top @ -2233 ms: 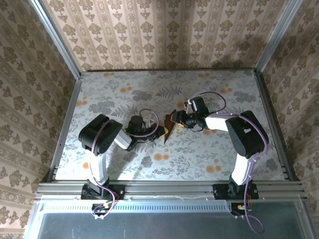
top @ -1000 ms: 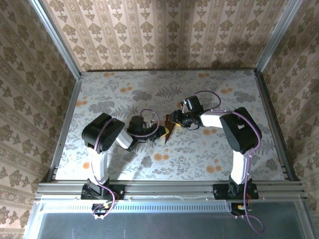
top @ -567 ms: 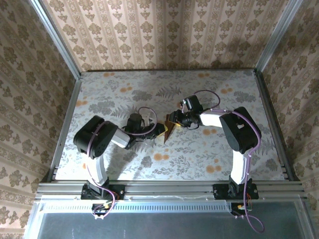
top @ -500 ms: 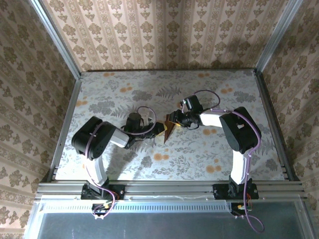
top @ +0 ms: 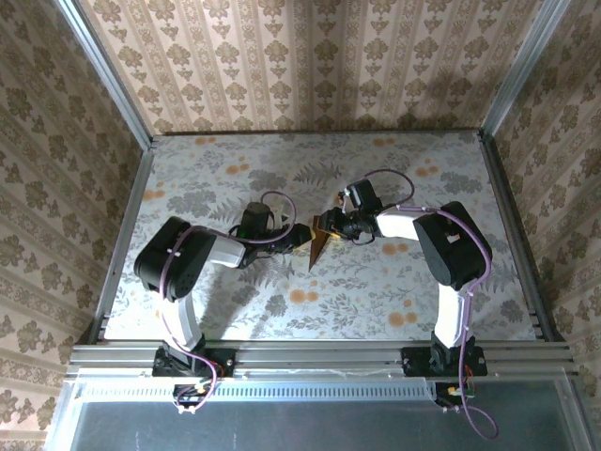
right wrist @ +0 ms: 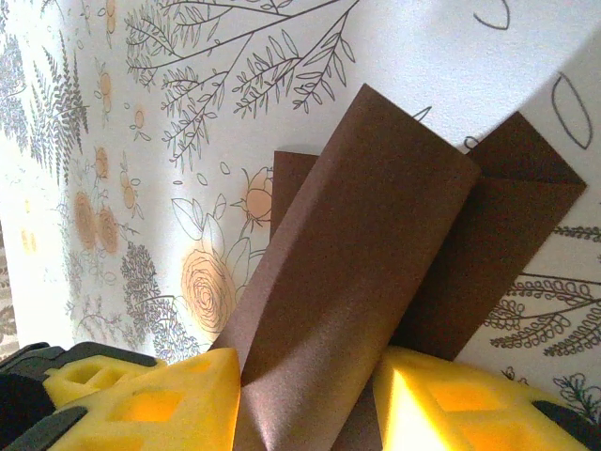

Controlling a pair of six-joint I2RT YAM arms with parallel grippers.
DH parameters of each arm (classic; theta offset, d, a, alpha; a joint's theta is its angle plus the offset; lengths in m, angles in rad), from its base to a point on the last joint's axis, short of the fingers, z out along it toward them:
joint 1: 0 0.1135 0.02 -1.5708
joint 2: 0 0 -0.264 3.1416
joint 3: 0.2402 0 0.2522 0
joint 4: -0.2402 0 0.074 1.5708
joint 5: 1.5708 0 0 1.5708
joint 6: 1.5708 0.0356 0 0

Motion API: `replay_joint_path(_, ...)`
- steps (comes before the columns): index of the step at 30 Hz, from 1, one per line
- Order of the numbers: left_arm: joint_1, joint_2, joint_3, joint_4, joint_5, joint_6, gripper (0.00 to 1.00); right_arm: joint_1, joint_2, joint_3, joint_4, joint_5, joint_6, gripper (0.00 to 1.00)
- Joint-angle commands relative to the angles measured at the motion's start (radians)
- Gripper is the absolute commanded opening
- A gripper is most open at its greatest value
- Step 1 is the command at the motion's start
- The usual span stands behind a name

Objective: Fold a paper plane with a square sheet of paper (fold left side to right side)

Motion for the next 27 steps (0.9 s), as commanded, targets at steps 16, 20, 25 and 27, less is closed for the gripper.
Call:
replay_joint_path(16, -0.013, 0.063, 0.113, -0.154, -0.021, 0.109, 0.18, 0.009, 0.055, -0.002, -0.090, 0.083, -0.041, 0.44)
replay_joint_path(20, -0.011, 0.076, 0.126, -0.166, -0.022, 0.118, 0.11, 0.009, 0.053, -0.002, -0.094, 0.086, -0.044, 0.44)
replay_joint_path(25, -0.001, 0.088, 0.140, -0.181, -0.025, 0.135, 0.05, 0.009, 0.054, -0.002, -0.105, 0.091, -0.050, 0.44)
replay_joint_path(27, 0.002, 0.093, 0.144, -0.186, -0.026, 0.142, 0.05, 0.011, 0.054, -0.002, -0.109, 0.093, -0.054, 0.44)
